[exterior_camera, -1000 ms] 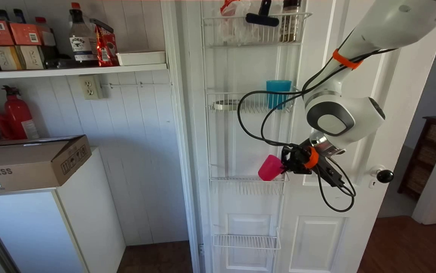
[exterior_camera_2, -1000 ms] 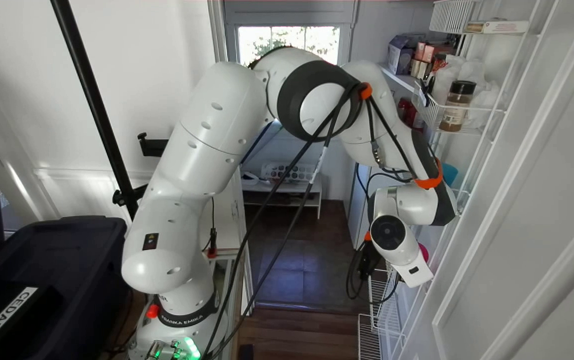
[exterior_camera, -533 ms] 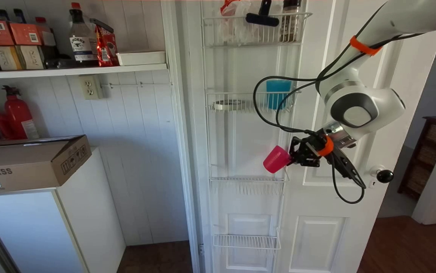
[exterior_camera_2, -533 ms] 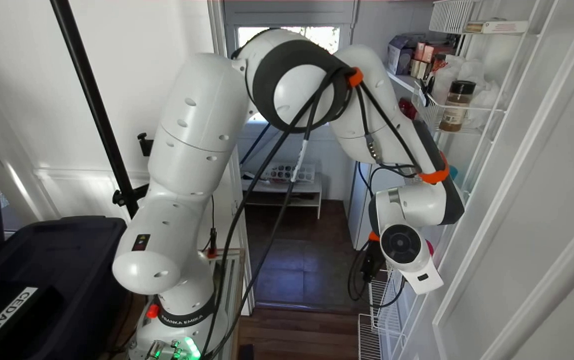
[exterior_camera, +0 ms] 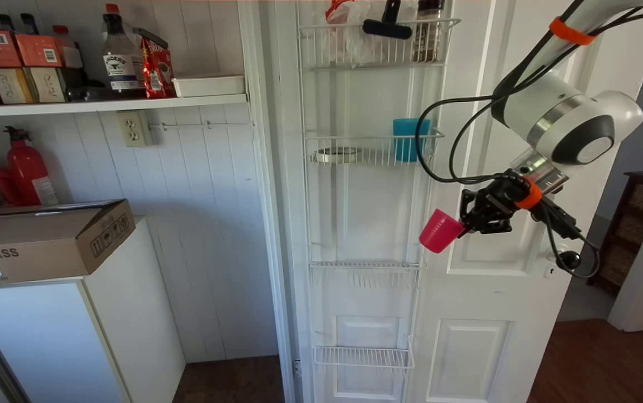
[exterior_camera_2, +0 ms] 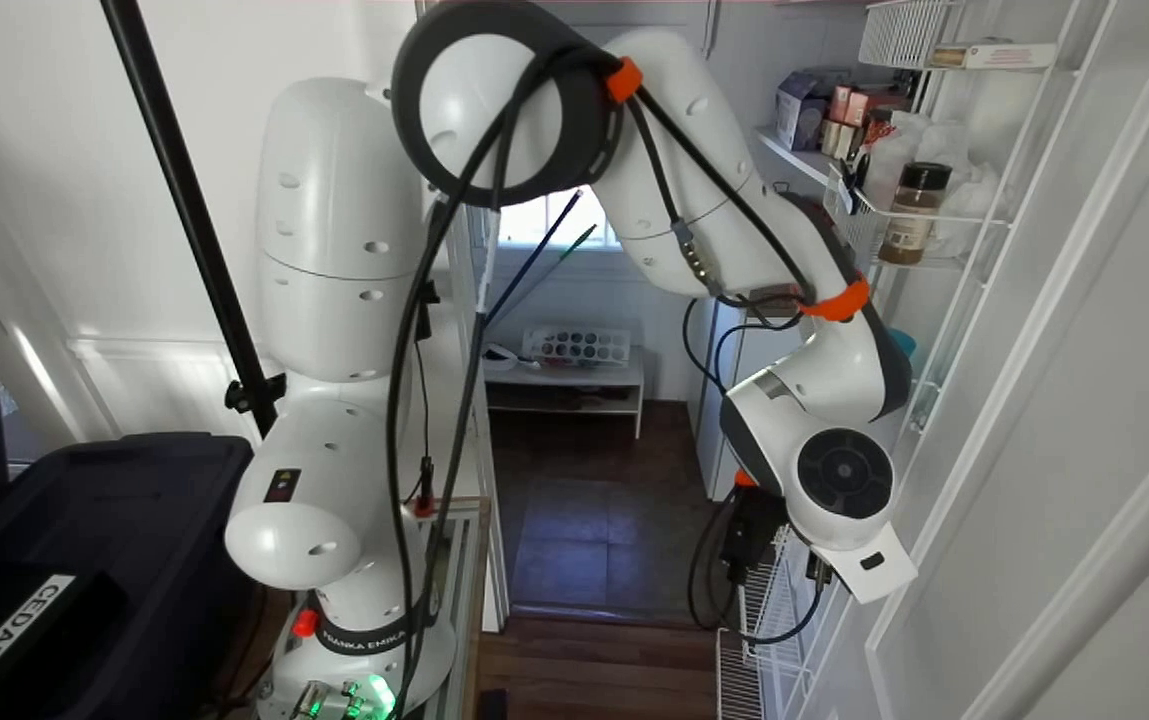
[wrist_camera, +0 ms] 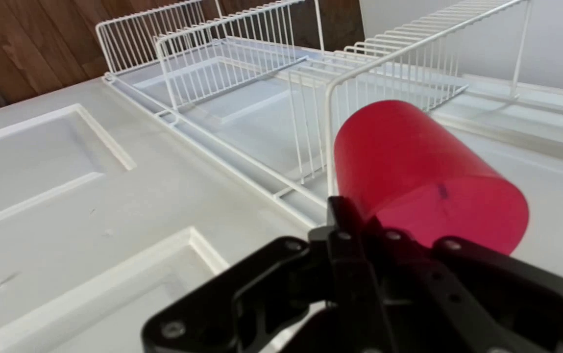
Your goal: Put the pink cup in the blue cup
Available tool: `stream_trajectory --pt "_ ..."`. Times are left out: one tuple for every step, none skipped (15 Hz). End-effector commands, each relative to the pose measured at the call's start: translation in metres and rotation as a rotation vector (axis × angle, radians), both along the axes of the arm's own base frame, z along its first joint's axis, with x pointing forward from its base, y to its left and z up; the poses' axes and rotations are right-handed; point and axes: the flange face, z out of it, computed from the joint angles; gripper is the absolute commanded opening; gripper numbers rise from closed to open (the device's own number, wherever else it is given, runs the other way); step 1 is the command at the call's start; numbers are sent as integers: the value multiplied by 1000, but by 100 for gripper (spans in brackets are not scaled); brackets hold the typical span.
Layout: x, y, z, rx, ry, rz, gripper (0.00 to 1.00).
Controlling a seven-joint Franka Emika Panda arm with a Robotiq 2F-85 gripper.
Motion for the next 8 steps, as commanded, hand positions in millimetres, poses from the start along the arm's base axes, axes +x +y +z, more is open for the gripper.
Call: stream_trajectory --pt "-23 -17 31 -63 55 25 1" --pt "-26 -21 36 -80 71 38 1" --pt "-29 -26 43 -95 90 56 1" --pt "-32 -30 52 -105 103 67 1" --pt "-35 -34 62 -115 122 79 1" --pt "-38 -37 73 -122 141 94 1" --pt "-41 -42 87 -125 149 90 1" --pt "-42 -46 99 -130 160 87 1"
